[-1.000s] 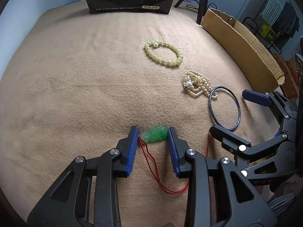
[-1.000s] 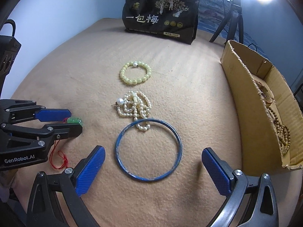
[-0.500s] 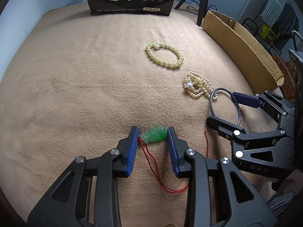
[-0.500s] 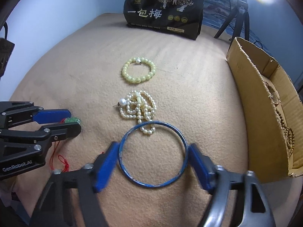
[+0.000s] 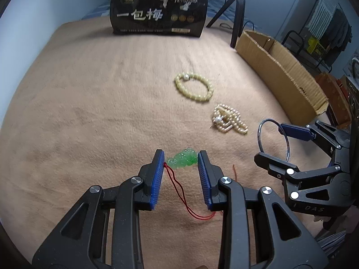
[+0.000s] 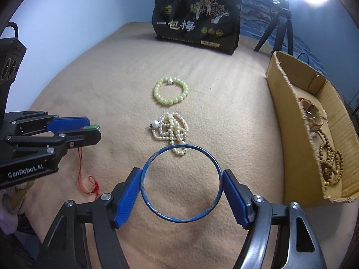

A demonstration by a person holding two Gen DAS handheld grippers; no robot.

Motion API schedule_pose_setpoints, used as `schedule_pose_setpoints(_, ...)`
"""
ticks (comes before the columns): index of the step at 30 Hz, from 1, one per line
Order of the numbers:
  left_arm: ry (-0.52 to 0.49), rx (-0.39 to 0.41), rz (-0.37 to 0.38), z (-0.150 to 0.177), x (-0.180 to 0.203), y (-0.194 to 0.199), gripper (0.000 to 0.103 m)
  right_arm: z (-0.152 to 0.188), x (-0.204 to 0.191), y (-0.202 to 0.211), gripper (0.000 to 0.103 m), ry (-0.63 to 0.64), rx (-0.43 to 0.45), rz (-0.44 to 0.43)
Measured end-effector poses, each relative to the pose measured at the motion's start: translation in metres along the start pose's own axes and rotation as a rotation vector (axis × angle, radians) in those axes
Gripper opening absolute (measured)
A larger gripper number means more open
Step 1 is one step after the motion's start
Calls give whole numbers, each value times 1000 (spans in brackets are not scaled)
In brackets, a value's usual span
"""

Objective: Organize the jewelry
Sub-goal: 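Grasp the blue bangle with the right tool while the left tool lifts the jade pendant, then carry the jade pendant and blue bangle over the cardboard box with both tools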

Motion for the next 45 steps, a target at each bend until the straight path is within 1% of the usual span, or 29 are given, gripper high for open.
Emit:
schedule_pose_setpoints(9, 8, 70, 18, -16, 6, 30, 30, 1, 11, 33, 74, -25, 41, 1)
schedule_pose_setpoints(22, 16, 126, 46, -36, 19, 57, 30, -4, 40, 79, 74, -78, 107, 14)
schedule_pose_setpoints(28, 10, 166, 86, -54, 39, 75, 30, -6, 66, 102, 74, -116, 141, 40)
schedule_pose_setpoints(34, -24, 197, 115, -69, 64, 86, 30, -5, 98, 121, 74, -170, 172, 72)
schedule_pose_setpoints(41, -48, 215, 146, -89, 87, 91, 30, -3, 120, 130, 74, -196, 183, 104)
schedule_pose_setpoints(45, -77, 234, 150, -103, 101, 96, 30, -2, 129, 133, 74, -212, 186, 116)
Point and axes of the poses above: each gripper's, at about its wrist camera, not at the fingertips, and y roughly against the way its jaws point, x to its right, z to its underside, the point moved 6 cm from there along -y, roughly the way its jaws point, and after that the axes turned 2 degrees about -x, right-handed, at the moved point
